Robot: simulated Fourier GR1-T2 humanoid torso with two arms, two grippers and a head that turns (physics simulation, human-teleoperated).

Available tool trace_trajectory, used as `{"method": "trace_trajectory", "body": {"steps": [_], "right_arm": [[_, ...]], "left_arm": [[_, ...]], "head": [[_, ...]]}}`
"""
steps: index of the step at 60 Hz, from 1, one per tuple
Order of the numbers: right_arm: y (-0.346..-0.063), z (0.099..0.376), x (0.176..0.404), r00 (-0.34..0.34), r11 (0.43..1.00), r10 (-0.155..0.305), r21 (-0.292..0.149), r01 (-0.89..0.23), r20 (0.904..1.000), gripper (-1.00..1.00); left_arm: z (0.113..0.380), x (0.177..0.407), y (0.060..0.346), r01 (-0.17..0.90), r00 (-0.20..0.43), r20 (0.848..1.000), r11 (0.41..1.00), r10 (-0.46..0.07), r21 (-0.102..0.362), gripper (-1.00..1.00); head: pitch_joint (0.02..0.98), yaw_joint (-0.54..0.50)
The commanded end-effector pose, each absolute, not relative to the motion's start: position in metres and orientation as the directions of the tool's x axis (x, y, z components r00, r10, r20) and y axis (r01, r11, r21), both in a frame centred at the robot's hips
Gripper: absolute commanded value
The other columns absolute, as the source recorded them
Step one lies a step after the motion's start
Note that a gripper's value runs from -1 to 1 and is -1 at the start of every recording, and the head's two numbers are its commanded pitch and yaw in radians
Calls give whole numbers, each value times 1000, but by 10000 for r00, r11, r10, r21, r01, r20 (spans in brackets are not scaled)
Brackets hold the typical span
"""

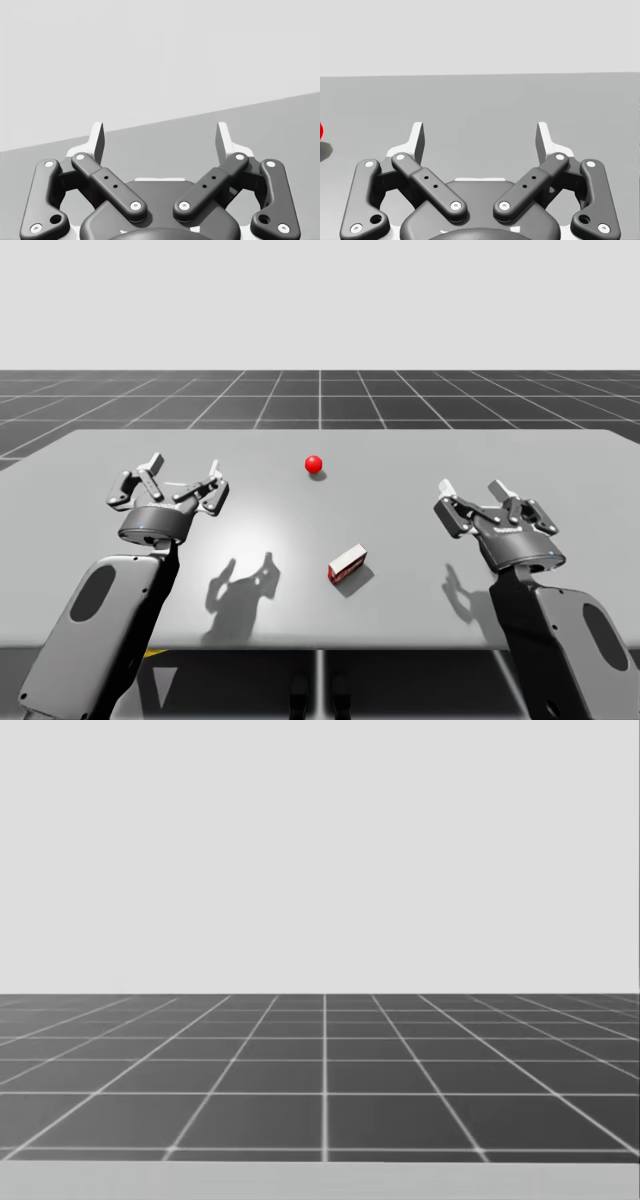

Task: Watch the red light. When it turns green, pick up the object.

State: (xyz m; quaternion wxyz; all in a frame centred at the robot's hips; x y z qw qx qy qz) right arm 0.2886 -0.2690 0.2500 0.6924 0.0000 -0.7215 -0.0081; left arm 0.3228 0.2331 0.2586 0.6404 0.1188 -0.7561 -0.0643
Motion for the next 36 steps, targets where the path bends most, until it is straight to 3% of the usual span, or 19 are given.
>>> {"method": "trace_trajectory", "body": {"steps": [1, 10, 36], "right_arm": [[-270, 246, 288, -470, 9994, -233, 245, 251, 9986, -1000], [-272, 247, 289, -404, 9998, -21, 29, 191, 9992, -1000], [-272, 249, 290, -343, 9994, -1, 13, 355, 9994, -1000]], "left_arm": [[255, 325, 235, -1029, -1381, 9510, 9590, -2765, 2639, -1000], [255, 325, 236, -1030, -1369, 9511, 9589, -2768, 2643, -1000], [253, 327, 236, -970, -1325, 9474, 9551, -2912, 2800, -1000]], "head": [[74, 9], [103, 7], [394, 8]]}}
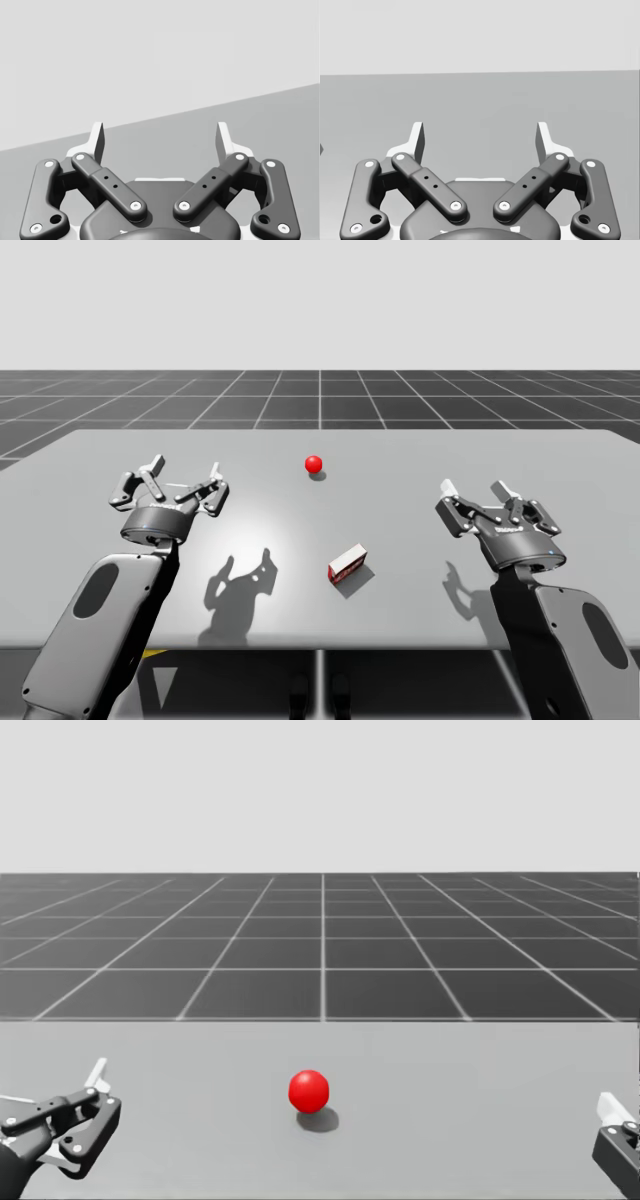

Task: Watch the red light. When it turns green, pick up the object.

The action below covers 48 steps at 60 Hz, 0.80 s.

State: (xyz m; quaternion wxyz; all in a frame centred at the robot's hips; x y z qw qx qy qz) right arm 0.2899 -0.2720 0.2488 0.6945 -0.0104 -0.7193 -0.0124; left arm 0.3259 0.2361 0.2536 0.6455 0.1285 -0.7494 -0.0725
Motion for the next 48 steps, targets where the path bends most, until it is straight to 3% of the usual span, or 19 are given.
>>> {"method": "trace_trajectory", "body": {"steps": [1, 20, 48], "right_arm": [[-272, 249, 290, -343, 9994, -1, 14, 355, 9994, -1000], [-273, 251, 289, -379, 9990, 15, 2, 457, 9993, -1000], [-273, 251, 289, -445, 9989, 78, -57, 469, 9990, -1000]], "left_arm": [[253, 327, 236, -969, -1325, 9475, 9551, -2911, 2799, -1000], [254, 327, 235, -938, -1418, 9466, 9558, -2897, 2785, -1000], [254, 325, 234, -936, -1443, 9460, 9557, -2903, 2790, -1000]], "head": [[402, 10], [569, 24], [576, 20]]}}
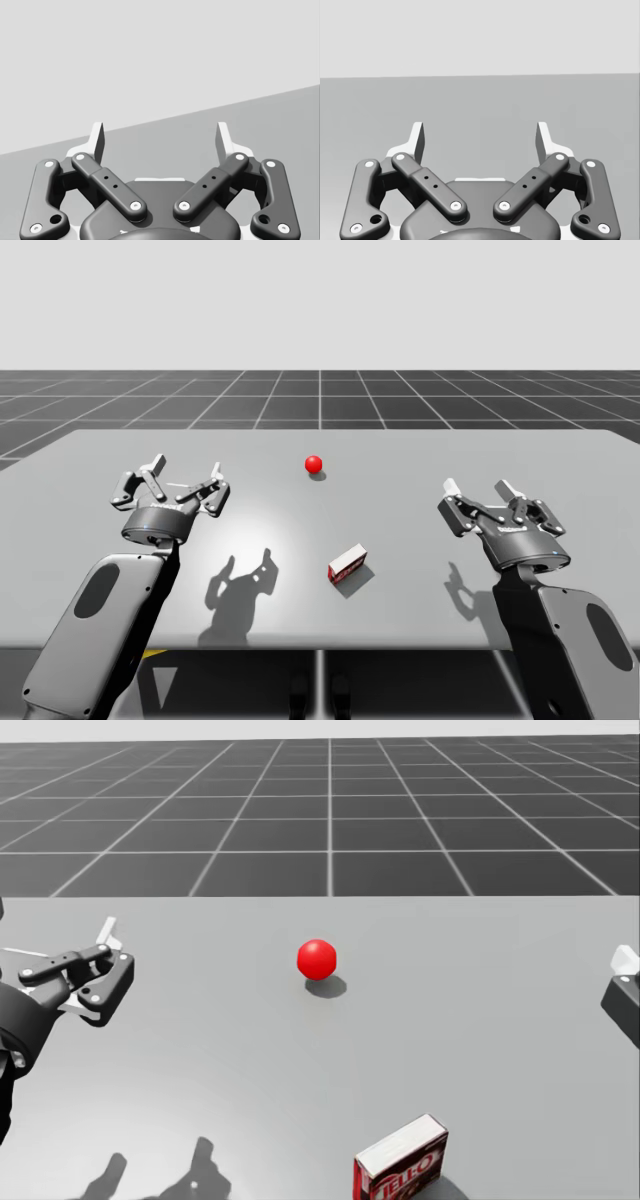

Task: Watch the red light. When it turns green, pick up the object.

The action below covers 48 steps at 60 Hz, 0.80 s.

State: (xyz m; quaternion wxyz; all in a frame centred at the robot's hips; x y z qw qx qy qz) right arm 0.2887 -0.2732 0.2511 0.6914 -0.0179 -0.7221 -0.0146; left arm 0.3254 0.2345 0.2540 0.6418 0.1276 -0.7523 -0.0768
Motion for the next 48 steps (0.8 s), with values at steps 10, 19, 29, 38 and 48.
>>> {"method": "trace_trajectory", "body": {"steps": [10, 19, 29, 38, 48], "right_arm": [[-273, 251, 289, -435, 9989, 109, -89, 460, 9990, -1000], [-273, 251, 289, -440, 9989, 109, -89, 466, 9990, -1000], [-273, 251, 289, -443, 9989, 101, -80, 463, 9990, -1000], [-273, 251, 289, -446, 9989, 97, -76, 471, 9990, -1000], [-274, 251, 289, -443, 9988, 92, -71, 475, 9990, -1000]], "left_arm": [[254, 325, 233, -929, -1443, 9462, 9560, -2896, 2784, -1000], [255, 325, 233, -937, -1444, 9469, 9566, -2871, 2758, -1000], [255, 324, 233, -935, -1437, 9476, 9572, -2853, 2740, -1000], [255, 324, 233, -935, -1440, 9486, 9582, -2817, 2704, -1000], [255, 324, 234, -941, -1441, 9485, 9581, -2821, 2706, -1000]], "head": [[578, 20], [578, 21], [578, 22], [580, 21], [583, 20]]}}
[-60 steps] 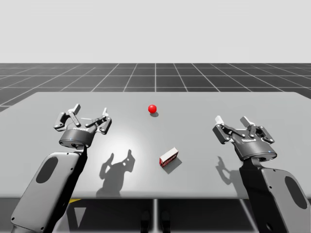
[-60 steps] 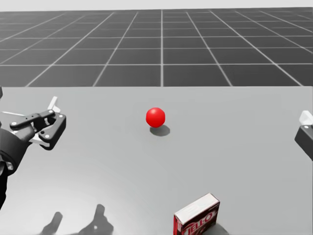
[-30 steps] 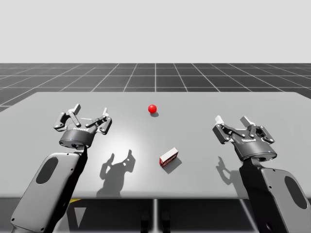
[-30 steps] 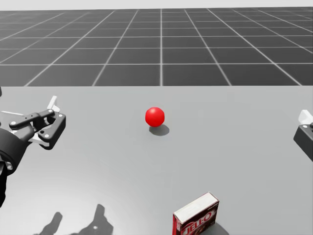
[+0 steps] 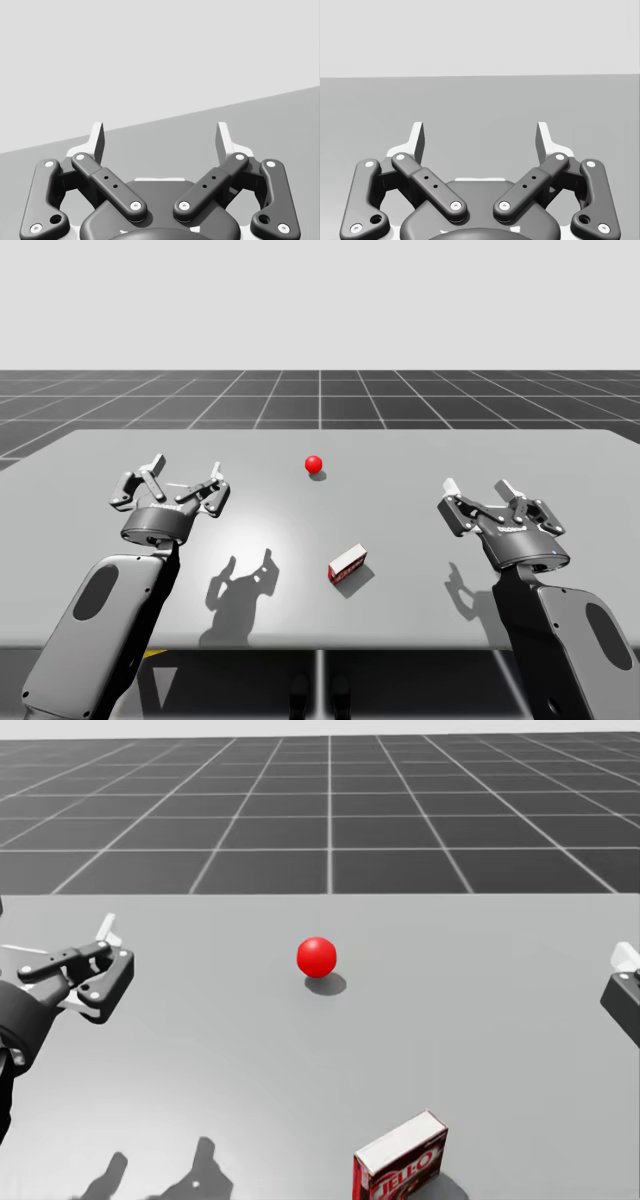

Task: Watch the red light. When it turns green, pick up the object.

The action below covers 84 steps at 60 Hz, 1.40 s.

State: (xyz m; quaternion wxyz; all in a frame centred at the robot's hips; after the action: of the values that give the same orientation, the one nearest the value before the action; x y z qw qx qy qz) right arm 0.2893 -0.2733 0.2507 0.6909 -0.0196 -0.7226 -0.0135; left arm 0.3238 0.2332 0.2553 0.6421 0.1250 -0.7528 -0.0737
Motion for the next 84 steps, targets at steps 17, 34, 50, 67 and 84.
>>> {"method": "trace_trajectory", "body": {"steps": [17, 34, 50, 67, 84], "right_arm": [[-274, 251, 290, -439, 9988, 105, -84, 478, 9990, -1000], [-273, 251, 289, -437, 9988, 122, -101, 479, 9990, -1000], [-273, 251, 289, -443, 9988, 125, -104, 480, 9989, -1000], [-272, 250, 289, -558, 9979, 428, -400, 507, 9975, -1000], [-272, 250, 289, -525, 9984, 325, -301, 473, 9981, -1000]], "left_arm": [[255, 324, 233, -892, -1440, 9497, 9594, -2782, 2676, -1000], [255, 324, 233, -889, -1439, 9498, 9595, -2778, 2672, -1000], [256, 324, 233, -892, -1438, 9496, 9593, -2784, 2678, -1000], [256, 324, 233, -902, -1445, 9497, 9595, -2777, 2669, -1000], [255, 324, 233, -897, -1435, 9497, 9593, -2783, 2676, -1000]], "head": [[582, 20], [582, 23], [583, 24], [587, 23], [587, 22]]}}
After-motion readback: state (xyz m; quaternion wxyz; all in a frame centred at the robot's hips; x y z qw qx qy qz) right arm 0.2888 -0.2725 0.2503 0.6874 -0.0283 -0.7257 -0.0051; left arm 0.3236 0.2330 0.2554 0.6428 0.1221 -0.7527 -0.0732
